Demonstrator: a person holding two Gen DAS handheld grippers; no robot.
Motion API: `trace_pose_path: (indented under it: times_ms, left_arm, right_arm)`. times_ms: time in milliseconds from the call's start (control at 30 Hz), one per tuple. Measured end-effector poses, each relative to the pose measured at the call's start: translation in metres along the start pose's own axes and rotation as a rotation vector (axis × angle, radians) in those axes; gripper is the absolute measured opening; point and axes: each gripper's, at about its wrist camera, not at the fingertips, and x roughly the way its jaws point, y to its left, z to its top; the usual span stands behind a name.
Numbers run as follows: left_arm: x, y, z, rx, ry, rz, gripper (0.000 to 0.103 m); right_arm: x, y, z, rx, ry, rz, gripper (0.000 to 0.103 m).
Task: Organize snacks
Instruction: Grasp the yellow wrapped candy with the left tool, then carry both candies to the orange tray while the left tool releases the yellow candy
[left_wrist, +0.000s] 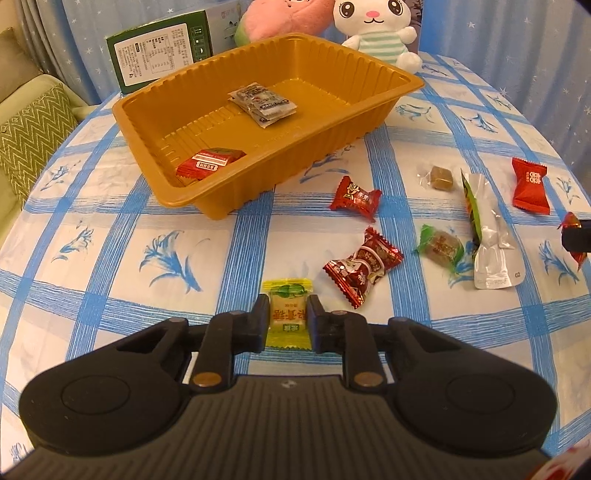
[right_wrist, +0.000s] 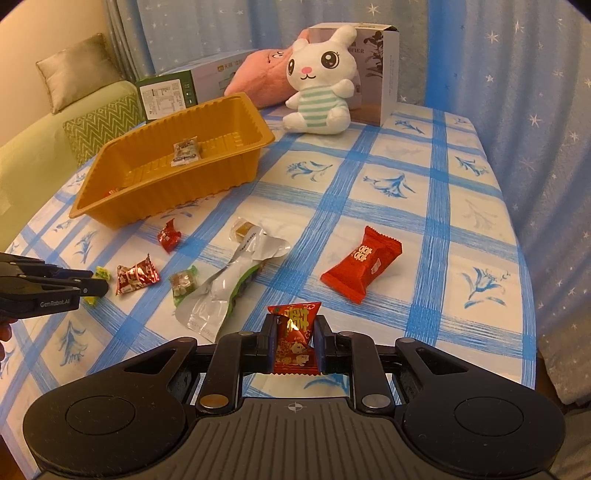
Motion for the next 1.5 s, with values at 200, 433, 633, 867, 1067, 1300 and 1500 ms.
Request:
trace_pose_path:
  times_ms: [200, 433, 633, 867, 1067, 1300, 1500]
  left_arm:
    - [-0.006, 0.001, -0.002, -0.024, -0.004, 0.003, 0.019]
    - [-0.032, 0.001, 0.001, -0.059, -0.029, -0.013, 0.019]
    - [-0.058, 0.001, 0.021, -0.069, -0.094, -0.026, 0.019]
    - [-0.071, 0.007, 0.062, -0.089, -0.174, -0.005, 0.019]
    - [-0.062, 0.016, 0.094, -0.109, -0.195, 0.028, 0.019]
    - [-0.044, 0.027, 0.122, -0.142, -0.196, 0.055, 0.019]
    - [-0.024, 0.039, 0.143, -0.156, -0.19, 0.078, 0.019]
  right_arm:
    - [0.002, 0.004, 0.003, -0.011, -0.002, 0.014, 0.021]
    - [0.008, 0.01, 0.012, -0.023, -0.007, 0.047, 0.021]
    - [0.013, 0.017, 0.03, -0.033, -0.026, 0.089, 0.021]
    - [0.019, 0.026, 0.07, -0.051, -0.088, 0.137, 0.021]
    - [0.029, 0.036, 0.111, -0.069, -0.14, 0.174, 0.021]
    - [0.049, 0.047, 0.15, -0.093, -0.168, 0.204, 0.021]
    - [0.073, 0.05, 0.17, -0.069, -0.157, 0.212, 0.021]
